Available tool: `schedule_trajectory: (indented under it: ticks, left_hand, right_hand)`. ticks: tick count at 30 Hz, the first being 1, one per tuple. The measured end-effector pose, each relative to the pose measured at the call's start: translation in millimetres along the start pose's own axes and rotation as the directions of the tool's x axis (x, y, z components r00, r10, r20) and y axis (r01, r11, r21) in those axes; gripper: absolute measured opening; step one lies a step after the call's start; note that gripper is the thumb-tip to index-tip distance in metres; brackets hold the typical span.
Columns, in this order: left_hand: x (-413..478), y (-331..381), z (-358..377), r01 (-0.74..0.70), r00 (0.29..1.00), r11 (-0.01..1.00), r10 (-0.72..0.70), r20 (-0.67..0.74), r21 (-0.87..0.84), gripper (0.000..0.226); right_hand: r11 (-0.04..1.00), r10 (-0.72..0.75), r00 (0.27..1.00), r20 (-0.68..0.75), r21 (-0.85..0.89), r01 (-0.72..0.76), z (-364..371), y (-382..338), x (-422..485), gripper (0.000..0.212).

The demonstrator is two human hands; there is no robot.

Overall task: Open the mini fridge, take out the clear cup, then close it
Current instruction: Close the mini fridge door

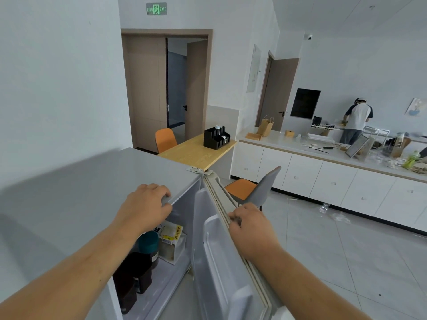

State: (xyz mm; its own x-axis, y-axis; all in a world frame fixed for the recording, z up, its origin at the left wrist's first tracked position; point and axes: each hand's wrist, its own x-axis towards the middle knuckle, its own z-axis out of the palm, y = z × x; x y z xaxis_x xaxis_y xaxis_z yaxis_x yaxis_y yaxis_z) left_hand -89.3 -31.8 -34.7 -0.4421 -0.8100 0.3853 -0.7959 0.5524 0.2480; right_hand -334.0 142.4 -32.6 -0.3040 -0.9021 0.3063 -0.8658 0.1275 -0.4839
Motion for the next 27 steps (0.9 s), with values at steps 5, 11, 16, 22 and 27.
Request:
schedule_trajectory:
  ticks: [5,11,16,22,27]
  left_hand:
    - [-0.6,0.2,-2.0,0.008,1.0,1.0,-0.007,0.017,-0.01,0.027]
    - [0.1,0.8,-3.2,0.023,0.998,0.998,-0.02,0.057,-0.063,0.031]
    - [5.6,-0.3,-2.6,0.021,0.99,0.999,-0.016,0.139,-0.038,0.043]
    - [12.7,-6.5,-0.7,0.002,0.976,0.997,0.015,0.217,-0.075,0.047]
    - [16.6,-14.0,-2.6,-0.031,0.972,0.992,0.058,0.23,-0.12,0.045]
  right_hand:
    - [0.995,-0.074,0.997,-0.014,-0.061,0.073,14.5,-20.8,-1.9,0.018]
    - [0.994,-0.092,0.996,-0.003,-0.058,0.091,13.6,-28.1,-4.3,0.014]
    - [0.991,-0.131,0.991,0.019,-0.005,0.131,17.4,-31.5,-11.1,0.016]
    - [0.948,-0.317,0.948,0.026,-0.031,0.318,38.2,-56.1,-7.6,0.024]
    - [0.929,-0.363,0.932,0.003,-0.08,0.363,61.8,-77.1,5.6,0.023]
